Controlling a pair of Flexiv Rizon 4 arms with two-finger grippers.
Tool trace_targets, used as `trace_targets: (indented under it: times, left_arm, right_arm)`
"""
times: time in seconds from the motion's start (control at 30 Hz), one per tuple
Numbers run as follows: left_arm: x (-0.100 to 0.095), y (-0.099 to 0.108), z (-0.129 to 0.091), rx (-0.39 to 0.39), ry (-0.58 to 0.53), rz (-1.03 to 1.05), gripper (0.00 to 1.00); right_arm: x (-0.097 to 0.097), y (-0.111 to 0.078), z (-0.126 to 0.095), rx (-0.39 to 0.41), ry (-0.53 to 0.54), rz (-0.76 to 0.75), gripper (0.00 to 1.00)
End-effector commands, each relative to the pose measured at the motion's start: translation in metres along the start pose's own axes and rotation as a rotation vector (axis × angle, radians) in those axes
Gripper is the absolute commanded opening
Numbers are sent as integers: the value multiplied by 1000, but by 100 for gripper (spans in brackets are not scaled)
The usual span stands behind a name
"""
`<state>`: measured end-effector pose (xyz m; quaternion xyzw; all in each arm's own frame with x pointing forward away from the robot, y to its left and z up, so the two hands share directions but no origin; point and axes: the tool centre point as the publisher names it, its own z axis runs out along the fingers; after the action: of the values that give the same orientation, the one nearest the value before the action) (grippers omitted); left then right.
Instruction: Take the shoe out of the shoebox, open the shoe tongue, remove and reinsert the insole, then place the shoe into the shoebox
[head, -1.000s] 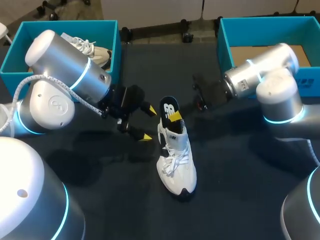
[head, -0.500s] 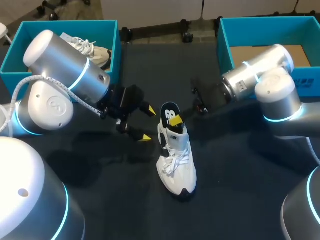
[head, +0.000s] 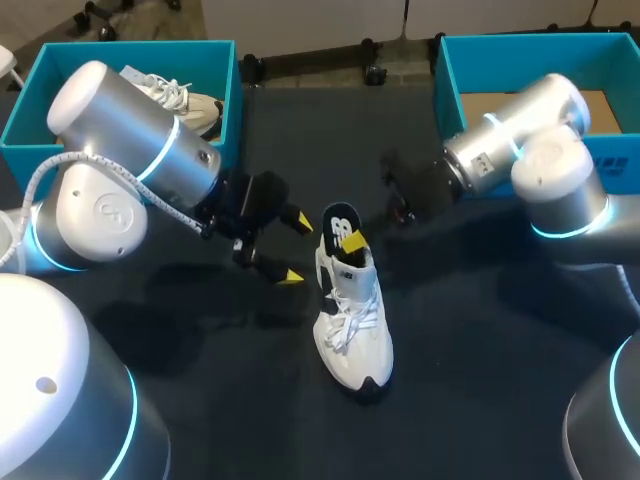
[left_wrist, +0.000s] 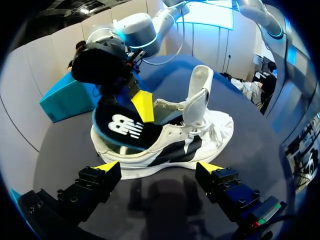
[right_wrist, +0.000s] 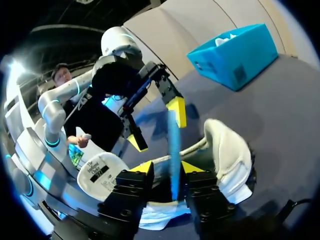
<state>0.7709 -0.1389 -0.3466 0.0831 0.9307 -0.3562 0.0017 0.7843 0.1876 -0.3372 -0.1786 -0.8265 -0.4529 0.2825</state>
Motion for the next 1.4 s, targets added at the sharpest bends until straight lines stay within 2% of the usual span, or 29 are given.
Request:
trace_targets:
  times: [0.03,0.13,0.23,0.27,0.33,0.87,1.1,1.4]
  left_arm:
    - [5,1,0,1,-8,-1,100]
    - [6,2,-1,1,-8,-3,100]
    - [6,2,-1,0,-8,-3,100]
    - [6,2,-1,0,-8,-3,100]
    - [6,2,-1,-2,-8,-3,100]
    - [7,4,-1,4,-4,-8,100]
    - [7,5,0,8,-5,-8,100]
    - [8,6,-1,8,-3,-8,100]
  right_arm:
    - [-1,8,-1,12,-4,-8,38]
    - [-3,10,-1,14,-4,-13,37]
    - [-10,10,0,7,-7,-12,31]
    - [-12,9,1,9,-5,1,25]
    - [-14,8,2,17,-2,32,0]
    - [-10,14,-6,38,50,188,0]
    - [-10,4,2,76,76,225,0]
    - [-6,-18,10,114,87,273,0]
